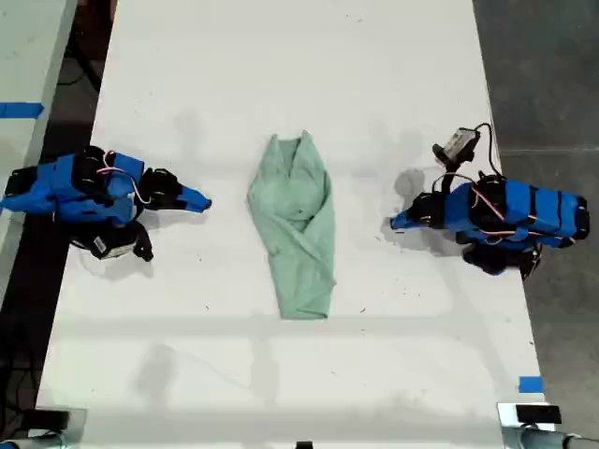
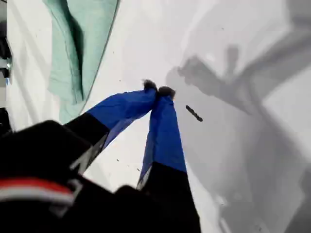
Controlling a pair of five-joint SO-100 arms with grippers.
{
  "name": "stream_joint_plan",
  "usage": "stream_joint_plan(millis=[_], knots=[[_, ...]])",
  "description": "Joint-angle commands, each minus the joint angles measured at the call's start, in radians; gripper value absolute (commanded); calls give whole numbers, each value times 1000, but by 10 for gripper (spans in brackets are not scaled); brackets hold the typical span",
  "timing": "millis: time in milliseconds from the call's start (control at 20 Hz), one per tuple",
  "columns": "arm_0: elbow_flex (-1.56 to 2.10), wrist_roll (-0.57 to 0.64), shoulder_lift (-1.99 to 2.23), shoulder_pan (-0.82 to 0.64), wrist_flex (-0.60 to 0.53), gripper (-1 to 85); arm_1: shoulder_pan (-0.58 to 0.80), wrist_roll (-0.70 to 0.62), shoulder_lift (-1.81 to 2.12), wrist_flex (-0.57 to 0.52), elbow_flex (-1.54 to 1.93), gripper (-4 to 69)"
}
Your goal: Fold t shirt
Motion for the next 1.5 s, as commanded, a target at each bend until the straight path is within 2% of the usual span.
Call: stream_joint_plan(millis=[0, 250, 400, 500, 700, 900, 1000, 1100, 1250, 1350, 1450], knots=[[-11, 87, 9, 34, -63, -1, 21, 48, 15, 133, 8, -8], [-9, 80, 9, 37, -63, -1, 31, 51, 15, 126, 17, -8], [-35, -20, 8, 64, -55, -1, 21, 31, 11, 75, 8, -6], [-155, -41, -75, 60, -54, -1, 15, 26, -89, 95, -117, -5], [-598, -44, -693, 126, -160, -1, -172, 89, -913, 14, -764, -5], [-1181, -48, -1433, 287, -75, -1, -334, 52, -1663, 58, -1462, -6], [-1371, -48, -1686, 351, -83, -1, -380, 32, -1862, 61, -1651, -6], [-1508, -48, -1885, 385, -107, 15, -419, 29, -1927, 14, -1687, -7], [-1703, -41, -2132, 407, -106, 132, -485, 57, -1990, -8, -1735, -5], [-1812, -40, -2243, 414, -89, 160, -523, 74, -2040, -8, -1784, 37], [-1917, -29, -2341, 414, -63, 174, -549, 87, -2094, -8, -1830, 157]])
